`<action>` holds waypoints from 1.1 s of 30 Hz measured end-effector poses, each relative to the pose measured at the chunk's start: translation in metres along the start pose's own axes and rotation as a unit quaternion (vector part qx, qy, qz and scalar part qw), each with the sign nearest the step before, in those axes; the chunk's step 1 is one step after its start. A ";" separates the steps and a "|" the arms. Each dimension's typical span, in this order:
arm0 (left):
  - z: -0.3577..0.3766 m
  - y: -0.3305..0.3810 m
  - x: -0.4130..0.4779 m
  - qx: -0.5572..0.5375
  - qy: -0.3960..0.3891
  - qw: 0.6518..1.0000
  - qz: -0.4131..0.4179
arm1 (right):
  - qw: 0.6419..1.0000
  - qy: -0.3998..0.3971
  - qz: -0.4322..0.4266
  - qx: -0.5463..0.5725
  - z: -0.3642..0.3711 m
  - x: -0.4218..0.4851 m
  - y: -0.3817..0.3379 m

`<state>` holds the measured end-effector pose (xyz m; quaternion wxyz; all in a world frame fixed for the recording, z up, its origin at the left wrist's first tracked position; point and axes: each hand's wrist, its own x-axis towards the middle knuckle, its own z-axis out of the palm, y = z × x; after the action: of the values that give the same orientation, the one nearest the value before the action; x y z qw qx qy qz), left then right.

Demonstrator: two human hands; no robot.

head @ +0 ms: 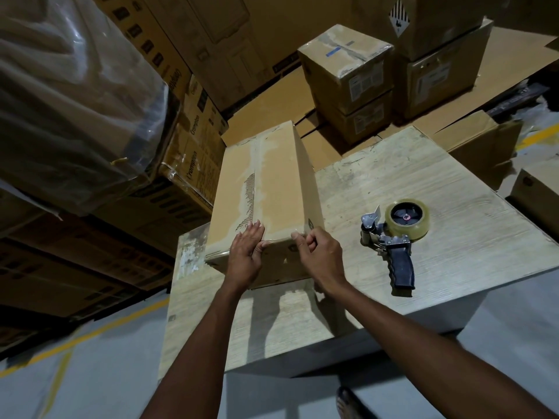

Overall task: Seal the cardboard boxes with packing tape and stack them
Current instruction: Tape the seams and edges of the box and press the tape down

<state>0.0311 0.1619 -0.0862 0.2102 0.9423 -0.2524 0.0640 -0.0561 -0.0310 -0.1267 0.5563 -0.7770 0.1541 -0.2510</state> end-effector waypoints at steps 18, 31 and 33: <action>-0.001 -0.002 -0.001 0.008 -0.014 1.000 0.012 | 0.982 -0.108 0.045 0.149 -0.025 0.018 0.029; -0.002 -0.003 -0.002 0.014 -0.038 0.999 0.010 | 0.993 0.005 -0.088 0.078 -0.018 0.015 0.015; -0.003 -0.003 -0.001 0.025 -0.047 0.998 0.013 | 0.992 0.001 -0.111 0.064 -0.014 0.014 0.019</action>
<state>0.0316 0.1659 -0.0851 0.1735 0.9460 -0.2724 0.0284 -0.0514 -0.0561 -0.1382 0.5735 -0.7519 0.0511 -0.3210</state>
